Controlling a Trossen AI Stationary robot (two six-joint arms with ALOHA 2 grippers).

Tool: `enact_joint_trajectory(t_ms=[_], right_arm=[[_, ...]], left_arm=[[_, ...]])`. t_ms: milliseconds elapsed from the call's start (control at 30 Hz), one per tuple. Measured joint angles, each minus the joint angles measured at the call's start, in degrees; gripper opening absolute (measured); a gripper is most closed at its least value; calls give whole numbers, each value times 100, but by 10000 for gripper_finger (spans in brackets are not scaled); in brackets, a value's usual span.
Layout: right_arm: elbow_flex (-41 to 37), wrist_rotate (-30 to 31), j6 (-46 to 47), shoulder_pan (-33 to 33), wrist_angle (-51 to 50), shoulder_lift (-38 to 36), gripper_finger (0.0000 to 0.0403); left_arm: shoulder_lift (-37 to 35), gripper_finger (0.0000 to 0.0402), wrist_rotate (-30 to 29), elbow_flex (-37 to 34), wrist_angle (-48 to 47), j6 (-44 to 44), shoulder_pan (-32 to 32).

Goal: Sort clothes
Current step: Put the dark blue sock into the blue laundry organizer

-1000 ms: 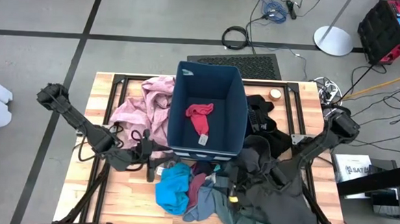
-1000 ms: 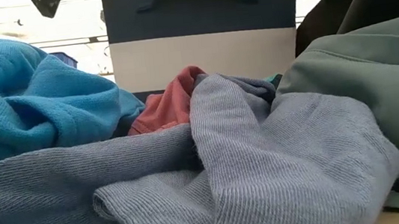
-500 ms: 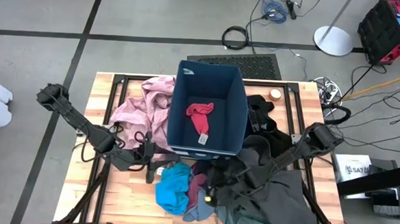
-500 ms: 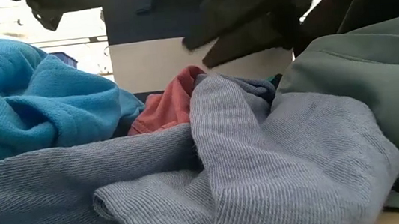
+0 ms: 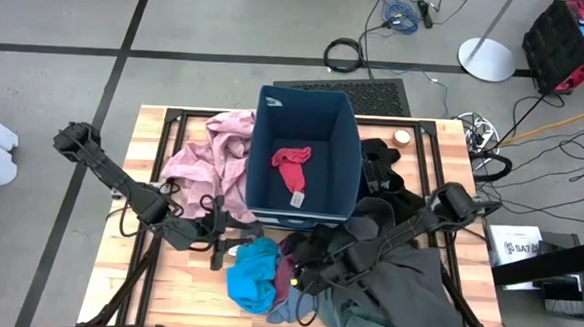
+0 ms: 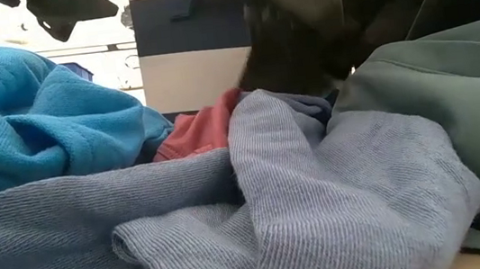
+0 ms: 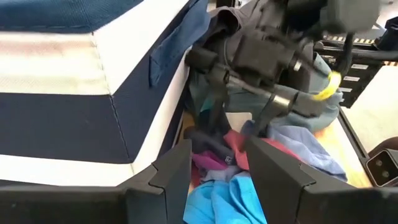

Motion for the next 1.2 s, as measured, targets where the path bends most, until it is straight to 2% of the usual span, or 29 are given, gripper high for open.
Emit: enact_joint_trajectory(t_ms=[67, 233, 367, 667, 767, 900, 1200], right_arm=[[0, -96, 0, -2, 105, 93, 224], [0, -883, -49, 104, 286, 114, 224], [0, -1086, 80, 324, 25, 0, 224], [2, -1024, -173, 433, -246, -498, 224], [4, -713, -241, 422, -327, -594, 224], [0, 15, 255, 342, -933, -556, 224], [0, -182, -88, 170, -703, -154, 223]], left_arm=[[0, 164, -2, 2, 0, 2, 2], [0, 164, -7, 2, -3, 3, 2], [0, 164, -26, 2, -4, 18, 2], [-2, 164, -42, 2, -6, 15, 6], [-2, 164, -42, 2, 0, 13, 6], [-2, 164, -42, 2, 0, 0, 6], [-2, 164, -72, 4, -2, 3, 8]])
